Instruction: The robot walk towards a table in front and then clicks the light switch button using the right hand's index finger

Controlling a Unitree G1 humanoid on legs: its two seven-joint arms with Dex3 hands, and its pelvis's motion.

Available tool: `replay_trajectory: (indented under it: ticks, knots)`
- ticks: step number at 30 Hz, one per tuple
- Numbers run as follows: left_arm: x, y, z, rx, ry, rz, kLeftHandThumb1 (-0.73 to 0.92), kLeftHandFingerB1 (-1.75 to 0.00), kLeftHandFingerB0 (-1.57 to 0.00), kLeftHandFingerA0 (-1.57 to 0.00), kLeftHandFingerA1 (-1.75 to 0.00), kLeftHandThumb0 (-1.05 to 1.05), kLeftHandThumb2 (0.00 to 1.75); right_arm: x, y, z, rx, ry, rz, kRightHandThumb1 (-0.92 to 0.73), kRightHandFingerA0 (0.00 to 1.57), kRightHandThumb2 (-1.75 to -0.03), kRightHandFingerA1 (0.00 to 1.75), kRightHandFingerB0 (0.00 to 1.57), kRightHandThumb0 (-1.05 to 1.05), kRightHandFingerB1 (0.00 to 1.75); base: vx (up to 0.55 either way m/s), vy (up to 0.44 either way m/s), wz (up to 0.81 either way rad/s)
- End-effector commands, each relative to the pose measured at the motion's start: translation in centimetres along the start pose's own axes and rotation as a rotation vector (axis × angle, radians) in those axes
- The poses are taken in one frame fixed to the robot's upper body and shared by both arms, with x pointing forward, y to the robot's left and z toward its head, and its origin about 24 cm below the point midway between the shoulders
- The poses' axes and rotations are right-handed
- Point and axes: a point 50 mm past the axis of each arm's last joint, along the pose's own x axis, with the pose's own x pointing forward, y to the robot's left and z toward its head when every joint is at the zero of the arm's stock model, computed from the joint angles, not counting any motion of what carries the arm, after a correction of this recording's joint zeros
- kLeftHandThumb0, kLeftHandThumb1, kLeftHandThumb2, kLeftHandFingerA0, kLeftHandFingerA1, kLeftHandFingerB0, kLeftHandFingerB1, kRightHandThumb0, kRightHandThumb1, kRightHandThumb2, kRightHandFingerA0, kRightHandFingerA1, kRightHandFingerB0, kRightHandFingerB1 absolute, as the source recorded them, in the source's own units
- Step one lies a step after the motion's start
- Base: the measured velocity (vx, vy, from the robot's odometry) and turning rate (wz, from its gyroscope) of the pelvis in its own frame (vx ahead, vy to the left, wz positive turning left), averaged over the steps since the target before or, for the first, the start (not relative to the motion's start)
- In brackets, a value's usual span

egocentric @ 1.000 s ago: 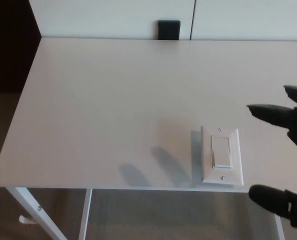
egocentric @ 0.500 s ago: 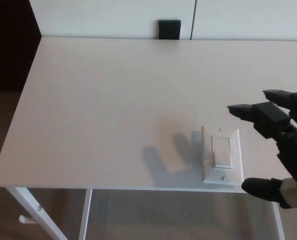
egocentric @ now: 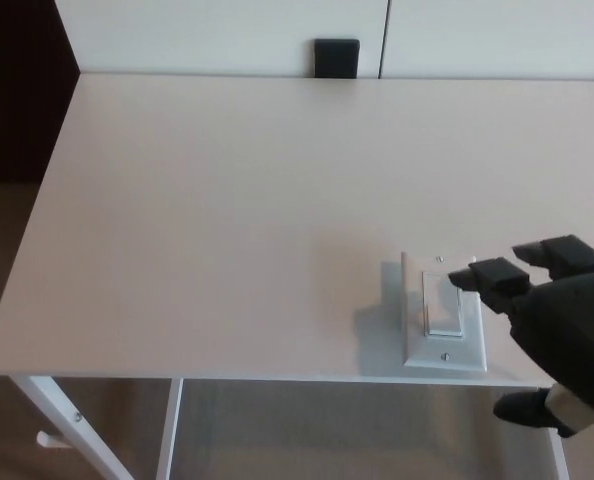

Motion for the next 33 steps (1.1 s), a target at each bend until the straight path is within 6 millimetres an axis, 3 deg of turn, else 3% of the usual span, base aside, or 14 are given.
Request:
replay_trajectory:
  ticks: [1, 3, 4, 8, 9, 33]
  knots:
    - [-0.1, 0.5, -0.1, 0.006, 0.023, -0.004, 0.62, -0.39, -0.43, -0.46, -0.43, -0.19, 0.58, 0.3, 0.5, -0.7, -0.063, 0.096, 0.093, -0.46, 0.02, -0.86, 0.47, 0.14, -0.90, 0.48, 0.00, 0.000, 0.00]
    - [0.0, 0.6, 0.0, 0.010, 0.020, -0.006, 0.62, -0.39, -0.43, -0.46, -0.43, -0.20, 0.58, 0.4, 0.5, -0.6, -0.065, 0.099, 0.095, -0.44, 0.01, -0.86, 0.48, 0.14, -0.87, 0.48, 0.00, 0.000, 0.00]
    - [0.0, 0.6, 0.0, 0.012, 0.016, -0.006, 0.62, -0.40, -0.44, -0.47, -0.44, -0.20, 0.58, 0.5, 0.6, -0.5, -0.065, 0.103, 0.105, -0.15, 0.07, -0.85, 0.57, 0.01, -0.41, 0.49, 0.00, 0.000, 0.00]
    - [0.0, 0.5, 0.1, 0.030, 0.014, -0.007, 0.62, -0.39, -0.45, -0.49, -0.43, -0.21, 0.58, 0.5, 0.9, -0.5, -0.078, 0.110, 0.120, -0.15, 0.07, -0.86, 0.57, 0.01, -0.41, 0.49, 0.00, 0.000, 0.00]
    - [0.1, 0.6, 0.2, 0.036, 0.009, -0.005, 0.62, -0.40, -0.44, -0.49, -0.43, -0.20, 0.58, 0.6, 0.9, -0.4, -0.079, 0.109, 0.119, -0.46, 0.02, -0.87, 0.48, 0.15, -0.88, 0.48, 0.00, 0.000, 0.00]
    - [0.5, 0.9, 0.9, 0.076, -0.022, -0.017, 0.63, -0.40, -0.45, -0.50, -0.44, -0.23, 0.58, 0.2, 2.3, 1.4, -0.118, 0.069, 0.154, -0.44, 0.04, -0.85, 0.49, 0.18, -0.86, 0.46, 0.00, 0.000, 0.00]
